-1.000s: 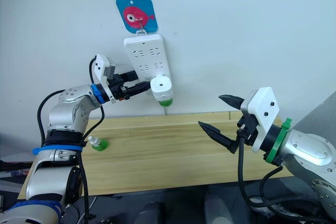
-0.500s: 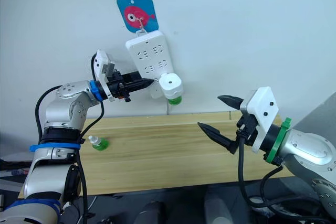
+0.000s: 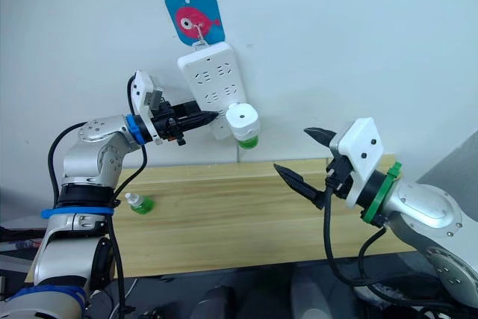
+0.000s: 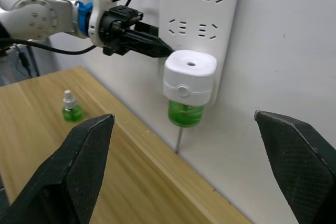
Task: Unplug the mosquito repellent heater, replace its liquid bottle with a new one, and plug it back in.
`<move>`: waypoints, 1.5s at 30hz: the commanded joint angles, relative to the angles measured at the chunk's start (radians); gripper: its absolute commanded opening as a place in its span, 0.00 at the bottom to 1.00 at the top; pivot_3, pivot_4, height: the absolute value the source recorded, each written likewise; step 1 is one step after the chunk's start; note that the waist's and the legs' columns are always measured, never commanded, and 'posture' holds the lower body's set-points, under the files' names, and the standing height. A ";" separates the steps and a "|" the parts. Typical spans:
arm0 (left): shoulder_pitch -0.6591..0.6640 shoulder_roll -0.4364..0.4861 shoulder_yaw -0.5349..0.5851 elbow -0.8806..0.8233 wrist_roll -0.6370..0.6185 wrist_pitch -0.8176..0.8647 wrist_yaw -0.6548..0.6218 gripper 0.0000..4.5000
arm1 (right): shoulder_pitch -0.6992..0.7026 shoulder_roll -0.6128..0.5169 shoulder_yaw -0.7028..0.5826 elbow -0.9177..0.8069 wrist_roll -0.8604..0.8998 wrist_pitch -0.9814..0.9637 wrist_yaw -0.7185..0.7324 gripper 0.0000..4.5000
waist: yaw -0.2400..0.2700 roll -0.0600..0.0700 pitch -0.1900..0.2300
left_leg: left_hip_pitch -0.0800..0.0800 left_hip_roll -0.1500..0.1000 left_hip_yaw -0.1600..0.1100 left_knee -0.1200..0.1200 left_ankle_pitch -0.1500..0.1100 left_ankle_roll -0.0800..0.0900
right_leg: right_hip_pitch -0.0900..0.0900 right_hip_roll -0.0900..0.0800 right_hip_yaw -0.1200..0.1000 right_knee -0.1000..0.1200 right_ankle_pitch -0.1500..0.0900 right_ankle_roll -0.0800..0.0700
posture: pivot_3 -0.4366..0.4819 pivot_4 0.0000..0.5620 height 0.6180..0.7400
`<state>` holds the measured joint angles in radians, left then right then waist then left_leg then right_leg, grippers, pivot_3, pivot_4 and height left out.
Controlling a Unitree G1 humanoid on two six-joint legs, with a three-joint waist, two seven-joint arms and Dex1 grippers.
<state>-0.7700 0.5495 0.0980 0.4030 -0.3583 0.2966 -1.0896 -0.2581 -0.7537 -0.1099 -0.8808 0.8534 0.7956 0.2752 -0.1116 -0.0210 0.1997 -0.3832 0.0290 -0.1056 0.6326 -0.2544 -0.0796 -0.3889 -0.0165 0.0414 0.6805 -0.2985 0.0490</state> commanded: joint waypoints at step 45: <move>-0.009 -0.007 -0.006 -0.031 -0.009 -0.033 0.018 0.29 | -0.337 0.659 0.401 0.391 -0.555 0.063 -0.279 1.00 | 0.000 0.002 0.002 | -0.001 -0.001 -0.002 0.000 0.000 0.000 | -0.001 -0.001 -0.001 0.001 0.001 -0.002 | 0.30 0.34 0.88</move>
<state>-0.7612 0.5388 0.0944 0.3973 -0.3724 0.2780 -1.0764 -0.5711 -0.1064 0.2946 -0.4858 0.3237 0.8843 -0.0059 -0.1119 -0.0190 0.2020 -0.3840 0.0283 -0.1077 0.6325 -0.2543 -0.0796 -0.3896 -0.0174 0.0400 0.6816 -0.2971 0.0467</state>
